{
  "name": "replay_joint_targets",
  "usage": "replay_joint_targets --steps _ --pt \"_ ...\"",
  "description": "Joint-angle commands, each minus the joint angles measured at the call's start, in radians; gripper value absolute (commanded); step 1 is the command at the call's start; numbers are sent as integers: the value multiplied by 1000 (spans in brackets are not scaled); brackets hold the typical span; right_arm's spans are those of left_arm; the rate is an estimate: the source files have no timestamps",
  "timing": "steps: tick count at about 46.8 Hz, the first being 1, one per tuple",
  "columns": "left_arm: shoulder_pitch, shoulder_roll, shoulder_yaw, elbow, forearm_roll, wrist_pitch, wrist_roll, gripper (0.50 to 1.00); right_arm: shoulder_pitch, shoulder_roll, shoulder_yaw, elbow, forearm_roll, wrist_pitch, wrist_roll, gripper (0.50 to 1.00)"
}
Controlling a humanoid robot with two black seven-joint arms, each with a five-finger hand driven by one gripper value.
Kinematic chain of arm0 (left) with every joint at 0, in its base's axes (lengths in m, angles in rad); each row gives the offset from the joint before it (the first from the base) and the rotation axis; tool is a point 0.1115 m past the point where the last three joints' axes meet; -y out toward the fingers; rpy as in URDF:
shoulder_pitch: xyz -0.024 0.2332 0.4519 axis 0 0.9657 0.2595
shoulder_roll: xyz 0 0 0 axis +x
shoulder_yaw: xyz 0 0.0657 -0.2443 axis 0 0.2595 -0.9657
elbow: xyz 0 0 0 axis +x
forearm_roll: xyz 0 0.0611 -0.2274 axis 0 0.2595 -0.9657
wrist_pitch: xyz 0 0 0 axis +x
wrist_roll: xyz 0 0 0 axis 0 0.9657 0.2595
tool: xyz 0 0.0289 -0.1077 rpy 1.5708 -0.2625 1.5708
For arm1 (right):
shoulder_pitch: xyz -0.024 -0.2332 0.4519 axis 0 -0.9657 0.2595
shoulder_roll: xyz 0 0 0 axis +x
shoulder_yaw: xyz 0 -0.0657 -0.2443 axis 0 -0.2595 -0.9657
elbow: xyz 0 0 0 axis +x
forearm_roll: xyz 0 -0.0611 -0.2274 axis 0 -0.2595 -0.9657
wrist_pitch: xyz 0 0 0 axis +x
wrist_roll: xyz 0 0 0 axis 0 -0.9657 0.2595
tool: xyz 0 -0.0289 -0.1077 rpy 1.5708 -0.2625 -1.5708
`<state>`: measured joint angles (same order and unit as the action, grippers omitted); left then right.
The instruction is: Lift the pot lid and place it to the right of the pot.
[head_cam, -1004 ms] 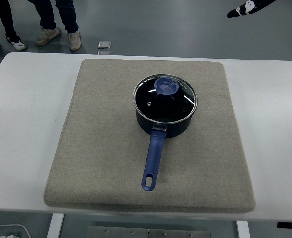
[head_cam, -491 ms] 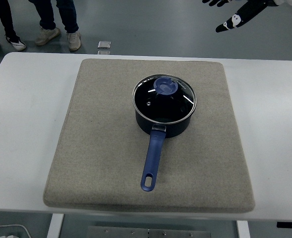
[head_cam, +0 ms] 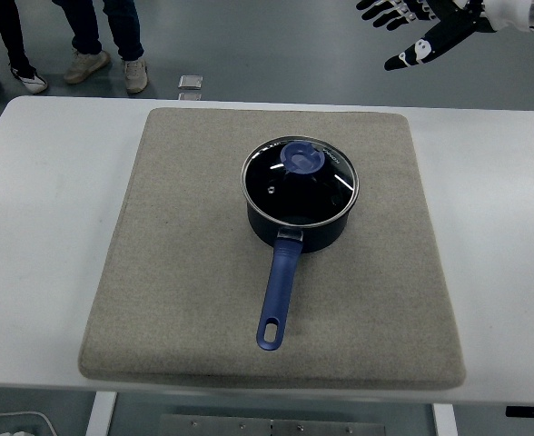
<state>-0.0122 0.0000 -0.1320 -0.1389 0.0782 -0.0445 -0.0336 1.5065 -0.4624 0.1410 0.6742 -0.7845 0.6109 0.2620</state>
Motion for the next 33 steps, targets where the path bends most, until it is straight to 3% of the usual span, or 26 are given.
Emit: replay_joint_targets --steps 1,9,19,33 --pt "0 0 0 -1 0 0 1 1000 5 -2 -3 -4 -1 0 -1 903" --pt "0 0 0 -1 0 0 0 1000 1 -1 5 -4 4 0 0 903" --pt "0 0 0 1 0 0 0 1000 44 -18 -6 -25 148 0 -1 903" --pt "0 0 2 1 0 0 0 1000 46 -15 -60 -8 148 0 -3 903"
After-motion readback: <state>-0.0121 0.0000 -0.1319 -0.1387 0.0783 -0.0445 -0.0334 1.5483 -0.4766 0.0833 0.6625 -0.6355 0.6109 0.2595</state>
